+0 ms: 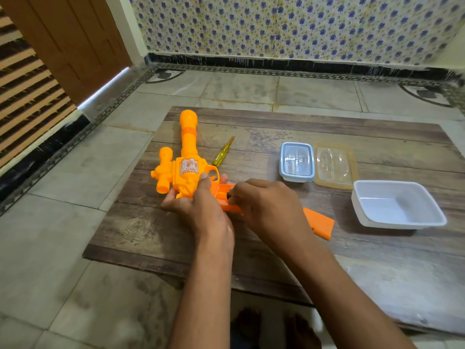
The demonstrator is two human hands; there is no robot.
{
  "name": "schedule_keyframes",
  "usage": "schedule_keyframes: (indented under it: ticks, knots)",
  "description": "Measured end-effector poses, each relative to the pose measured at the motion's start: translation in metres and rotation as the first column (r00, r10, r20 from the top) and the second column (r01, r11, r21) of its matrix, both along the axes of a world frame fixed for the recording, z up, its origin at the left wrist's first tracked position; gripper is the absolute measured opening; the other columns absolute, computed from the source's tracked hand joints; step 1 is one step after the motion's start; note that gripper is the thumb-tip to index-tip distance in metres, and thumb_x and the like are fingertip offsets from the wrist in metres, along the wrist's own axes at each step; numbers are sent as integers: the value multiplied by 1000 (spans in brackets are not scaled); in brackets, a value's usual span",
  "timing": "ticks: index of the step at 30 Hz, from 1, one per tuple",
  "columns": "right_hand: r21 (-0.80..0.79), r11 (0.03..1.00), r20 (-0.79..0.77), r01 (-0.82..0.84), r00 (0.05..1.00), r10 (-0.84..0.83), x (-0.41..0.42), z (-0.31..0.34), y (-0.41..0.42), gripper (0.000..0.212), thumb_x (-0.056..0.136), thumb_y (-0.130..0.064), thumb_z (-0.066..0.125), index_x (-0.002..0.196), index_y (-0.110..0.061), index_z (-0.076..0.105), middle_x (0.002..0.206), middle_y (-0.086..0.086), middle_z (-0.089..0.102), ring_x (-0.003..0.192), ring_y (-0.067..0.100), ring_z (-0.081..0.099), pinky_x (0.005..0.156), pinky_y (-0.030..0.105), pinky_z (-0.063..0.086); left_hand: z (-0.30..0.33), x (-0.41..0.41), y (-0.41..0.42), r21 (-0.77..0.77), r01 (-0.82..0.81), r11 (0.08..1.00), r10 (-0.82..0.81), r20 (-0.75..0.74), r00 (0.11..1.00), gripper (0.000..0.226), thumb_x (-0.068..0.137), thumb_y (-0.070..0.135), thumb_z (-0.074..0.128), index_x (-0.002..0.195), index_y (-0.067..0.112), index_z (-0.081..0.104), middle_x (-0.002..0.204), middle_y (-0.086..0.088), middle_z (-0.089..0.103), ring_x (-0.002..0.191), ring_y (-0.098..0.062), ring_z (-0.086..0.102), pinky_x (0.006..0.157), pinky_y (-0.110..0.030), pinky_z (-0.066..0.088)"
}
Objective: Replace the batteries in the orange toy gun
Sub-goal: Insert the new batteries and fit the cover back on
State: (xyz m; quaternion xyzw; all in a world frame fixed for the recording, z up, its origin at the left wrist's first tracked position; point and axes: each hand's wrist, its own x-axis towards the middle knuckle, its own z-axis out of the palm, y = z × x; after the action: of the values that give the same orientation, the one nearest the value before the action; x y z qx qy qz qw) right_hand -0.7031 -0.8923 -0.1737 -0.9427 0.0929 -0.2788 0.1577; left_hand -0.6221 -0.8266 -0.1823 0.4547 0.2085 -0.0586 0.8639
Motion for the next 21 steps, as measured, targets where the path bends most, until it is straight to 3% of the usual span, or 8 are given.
schedule_keyframes:
  ticks: [4,8,10,12,14,16,17,21]
  knots:
    - [-62,998,-96,-16,995,10,2,1,5,7,82,-24,69,86,-19,71,83,1,70,68,36,67,47,36,50,-1,2,0,-20,14,1000,-14,-25,1000,50,96,-3,63,120,29,34,132,-24,62,67,-29,77,75,-63,62]
    - [-32,997,-65,-67,996,65,2,0,4,13,81,-27,67,91,-19,72,95,-1,74,76,34,71,51,40,54,-3,3,2,-36,27,999,-29,-41,999,50,98,1,63,129,27,33,130,-27,63,66,-27,78,61,-50,64]
    - [68,991,31,-116,993,114,0,-1,2,22,86,-24,62,102,-18,75,108,-2,77,84,30,75,58,44,59,-4,4,2,-64,31,997,-34,-44,998,51,98,1,63,135,21,34,127,-28,64,69,-28,78,54,-41,61]
    - [181,974,151,-133,983,107,-1,-2,0,24,92,-16,60,109,-14,75,112,-1,77,91,24,76,68,44,61,-7,5,2,-64,18,998,-21,-46,999,53,96,1,64,137,18,35,127,-26,65,79,-31,79,58,-42,61]
    - [276,954,251,-114,967,43,-1,-1,-1,17,92,-6,65,107,-9,75,103,1,77,88,16,73,74,34,59,-8,7,1,-62,4,998,-6,-40,999,55,94,0,67,139,15,38,130,-25,64,84,-32,79,66,-46,64]
    - [373,924,304,-87,952,-33,-3,5,-1,10,96,-6,65,100,-7,74,91,1,75,79,5,66,73,17,52,-5,7,1,-98,5,995,-10,-45,999,54,95,-1,64,141,13,39,129,-25,65,71,-29,79,61,-43,63]
    - [436,897,306,-75,949,-69,-5,8,-1,11,99,-9,62,98,-7,73,86,0,74,76,6,64,70,14,48,-4,6,1,-116,10,993,-15,-44,999,54,96,-2,63,141,13,39,129,-26,65,68,-29,78,58,-42,62]
    - [721,692,217,-13,954,-208,-8,13,-6,22,106,-21,51,99,-14,71,67,-2,64,61,9,57,59,22,42,-1,3,2,-110,11,994,-18,-65,998,54,97,-2,63,140,19,38,129,-21,65,67,-31,78,57,-40,62]
